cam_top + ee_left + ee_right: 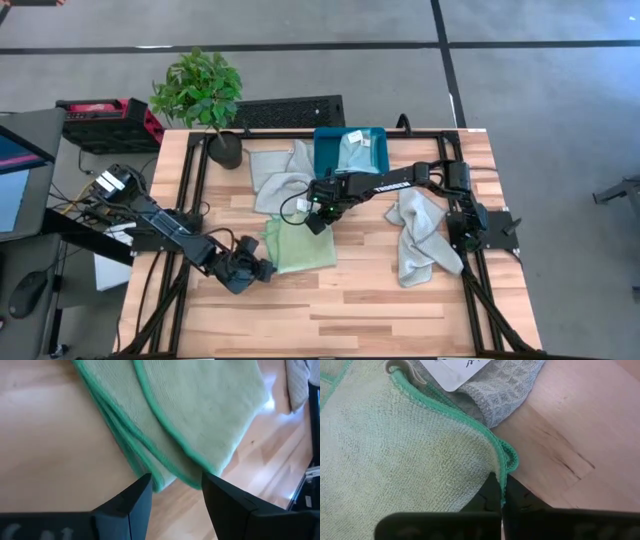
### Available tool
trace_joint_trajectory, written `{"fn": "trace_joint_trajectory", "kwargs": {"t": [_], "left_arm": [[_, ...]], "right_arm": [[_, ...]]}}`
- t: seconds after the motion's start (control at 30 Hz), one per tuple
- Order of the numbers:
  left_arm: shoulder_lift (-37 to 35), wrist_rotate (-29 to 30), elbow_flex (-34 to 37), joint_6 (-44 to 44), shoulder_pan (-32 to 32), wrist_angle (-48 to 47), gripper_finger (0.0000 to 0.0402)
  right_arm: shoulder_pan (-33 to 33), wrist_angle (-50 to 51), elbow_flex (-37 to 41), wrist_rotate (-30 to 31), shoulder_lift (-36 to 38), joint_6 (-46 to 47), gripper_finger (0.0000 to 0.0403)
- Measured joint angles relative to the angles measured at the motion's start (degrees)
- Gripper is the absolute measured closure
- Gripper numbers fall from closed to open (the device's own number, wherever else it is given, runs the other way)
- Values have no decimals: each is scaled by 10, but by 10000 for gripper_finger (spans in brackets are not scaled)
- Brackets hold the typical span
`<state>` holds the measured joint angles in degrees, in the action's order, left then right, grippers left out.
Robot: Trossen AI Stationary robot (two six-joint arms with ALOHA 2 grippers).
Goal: Fold microfiber towels
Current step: Put the green towel into the blue bin
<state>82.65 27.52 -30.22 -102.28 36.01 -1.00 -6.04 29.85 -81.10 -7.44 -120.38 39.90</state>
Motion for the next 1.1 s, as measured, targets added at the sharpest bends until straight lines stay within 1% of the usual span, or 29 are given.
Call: {"fn": "trace_joint_trajectory", "kwargs": {"t": [0.13, 0.3, 0.43, 0.57, 0.73, 0.87, 1.0, 1.1], "left_arm": [[0, 17, 0, 7, -1, -1, 237], [16, 15, 0, 15, -1, 3, 237], [37, 12, 0, 11, -1, 12, 237], [37, 15, 0, 13, -1, 19, 237], [37, 24, 0, 36, -1, 21, 237], [37, 30, 0, 52, -1, 20, 237], [57, 28, 0, 43, -2, 21, 237], [83, 31, 0, 38, -6, 48, 237]], "right_arm": [[0, -1, 0, 0, 0, 0, 397], [0, -4, 0, 0, 0, 1, 388], [0, -5, 0, 0, 0, 1, 395], [0, -6, 0, 0, 0, 1, 397], [0, -6, 0, 0, 0, 1, 388], [0, -6, 0, 0, 0, 1, 395], [0, -7, 0, 0, 0, 2, 397], [0, -7, 0, 0, 0, 3, 389]]}}
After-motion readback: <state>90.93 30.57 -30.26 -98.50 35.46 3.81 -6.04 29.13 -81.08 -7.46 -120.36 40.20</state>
